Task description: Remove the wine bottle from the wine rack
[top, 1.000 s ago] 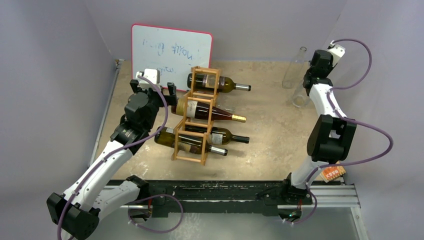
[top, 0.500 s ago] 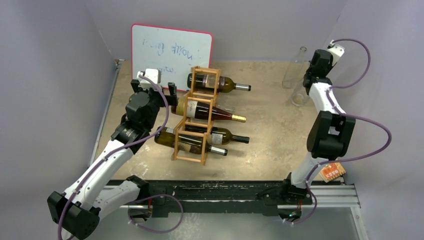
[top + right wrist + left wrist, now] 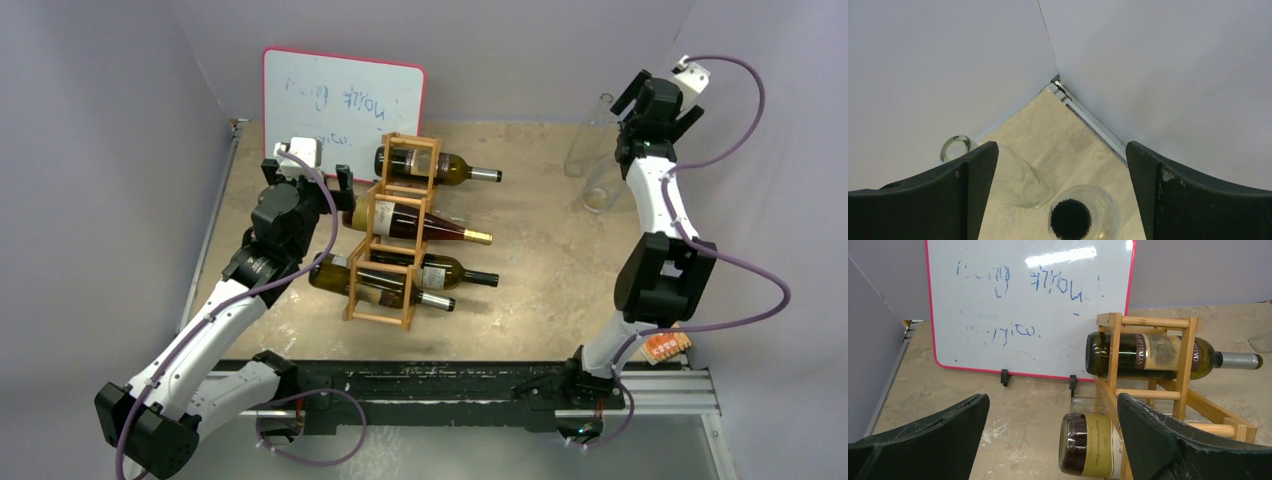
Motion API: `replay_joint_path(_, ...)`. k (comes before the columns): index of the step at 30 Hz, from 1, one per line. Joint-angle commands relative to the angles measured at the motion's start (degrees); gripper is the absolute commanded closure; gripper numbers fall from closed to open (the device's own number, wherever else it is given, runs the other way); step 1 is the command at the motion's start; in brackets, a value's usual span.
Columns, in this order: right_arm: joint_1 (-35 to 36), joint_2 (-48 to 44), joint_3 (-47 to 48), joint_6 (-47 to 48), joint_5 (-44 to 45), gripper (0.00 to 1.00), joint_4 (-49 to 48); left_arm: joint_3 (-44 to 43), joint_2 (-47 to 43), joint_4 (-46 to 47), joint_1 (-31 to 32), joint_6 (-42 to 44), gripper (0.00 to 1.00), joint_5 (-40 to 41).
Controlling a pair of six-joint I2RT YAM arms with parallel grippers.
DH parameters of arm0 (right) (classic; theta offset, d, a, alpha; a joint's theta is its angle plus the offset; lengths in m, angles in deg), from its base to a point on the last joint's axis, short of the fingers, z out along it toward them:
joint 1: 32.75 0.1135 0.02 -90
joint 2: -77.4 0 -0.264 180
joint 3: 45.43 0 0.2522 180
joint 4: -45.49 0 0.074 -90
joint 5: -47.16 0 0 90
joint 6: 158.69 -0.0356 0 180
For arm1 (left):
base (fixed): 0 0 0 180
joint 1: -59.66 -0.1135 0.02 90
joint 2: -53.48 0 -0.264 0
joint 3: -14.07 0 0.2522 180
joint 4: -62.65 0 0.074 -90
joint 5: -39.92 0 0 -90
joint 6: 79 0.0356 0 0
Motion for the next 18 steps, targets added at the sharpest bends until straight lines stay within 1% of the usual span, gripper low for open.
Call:
replay_joint_path(1,-0.31,-6.42,3.96,-0.65,0.82,0.0,4.87,-1.25,-0.07,2.86,0.24,-0.28,0.0,0.51)
replay_joint_path(3,-0.31,-8.44,4.78,-0.59,0.18,0.0,8.43,-1.23,0.03,2.95,0.19,-0.4,0.0,0.45)
replay_joint_path(6,-0.33,-12.01,5.12,-3.03,-2.33,0.0,13.76,-1.16,0.09,2.95,0.16,-0.5,0.0,0.23)
replay_joint_path(9,-0.27,-18.07,1.73,-4.75,-5.53,0.0,14.22,-1.19,0.23,2.92,0.27,-0.48,0.0,-0.18)
replay_joint_path(12,-0.23,-23.83,-2.73,-6.02,-12.6,0.0,14.52,-1.28,0.41,2.86,0.29,-0.58,0.0,-0.52)
replay_joint_path(16,-0.23,-28.99,-5.53,-5.96,-21.36,0.0,17.02,-1.31,0.6,2.88,0.27,-0.68,0.0,-0.6)
replay_joint_path(18,-0.21,-30.06,-7.04,-5.42,-29.9,0.0,17.69,-1.26,0.73,2.92,0.22,-0.76,0.0,-0.62)
